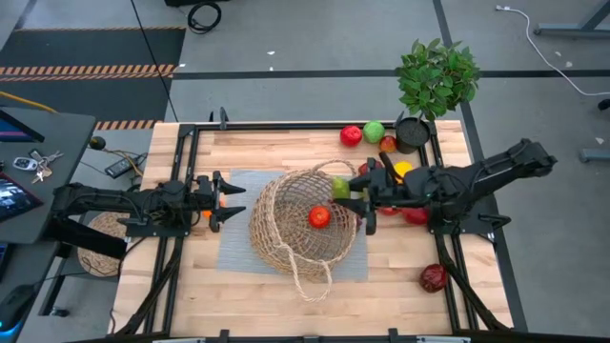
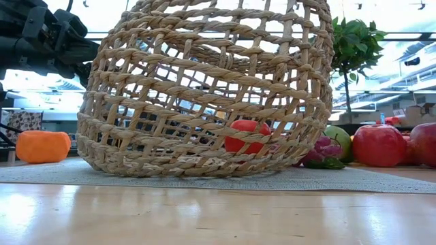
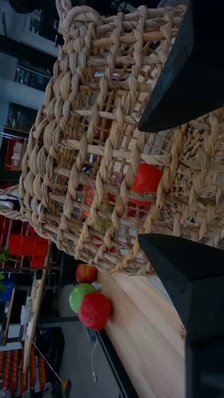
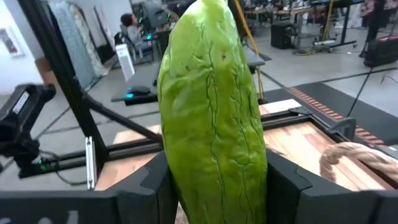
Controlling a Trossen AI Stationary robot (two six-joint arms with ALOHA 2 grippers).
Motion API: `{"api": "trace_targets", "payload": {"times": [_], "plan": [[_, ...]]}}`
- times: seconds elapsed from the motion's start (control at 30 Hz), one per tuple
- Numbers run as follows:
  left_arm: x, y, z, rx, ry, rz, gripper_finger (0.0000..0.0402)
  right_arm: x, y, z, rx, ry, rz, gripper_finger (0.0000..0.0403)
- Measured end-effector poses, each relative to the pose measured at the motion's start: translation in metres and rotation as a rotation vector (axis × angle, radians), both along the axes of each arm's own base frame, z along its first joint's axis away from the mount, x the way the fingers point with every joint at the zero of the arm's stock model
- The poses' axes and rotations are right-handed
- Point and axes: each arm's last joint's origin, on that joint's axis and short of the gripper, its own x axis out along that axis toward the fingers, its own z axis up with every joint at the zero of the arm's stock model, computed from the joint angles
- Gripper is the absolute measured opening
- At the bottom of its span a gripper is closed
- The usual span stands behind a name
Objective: Build produce basket
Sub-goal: Put the cucumber into the basket
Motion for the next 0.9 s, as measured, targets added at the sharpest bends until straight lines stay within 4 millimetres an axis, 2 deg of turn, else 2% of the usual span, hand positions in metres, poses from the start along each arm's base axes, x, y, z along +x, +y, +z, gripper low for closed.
{"api": "trace_targets", "payload": {"times": [0.2,0.43,0.9], "plan": [[0.000,0.000,0.000,-0.001,0.000,0.000,0.0286,0.014,0.006,0.005,-0.069,0.097,0.028,0.0173],[0.000,0.000,0.000,0.000,0.000,0.000,0.0286,0.030,0.012,-0.002,-0.126,0.163,0.040,0.0173],[0.000,0.000,0.000,0.000,0.000,0.000,0.0286,0.031,0.013,0.000,-0.168,0.149,0.054,0.0173]]}}
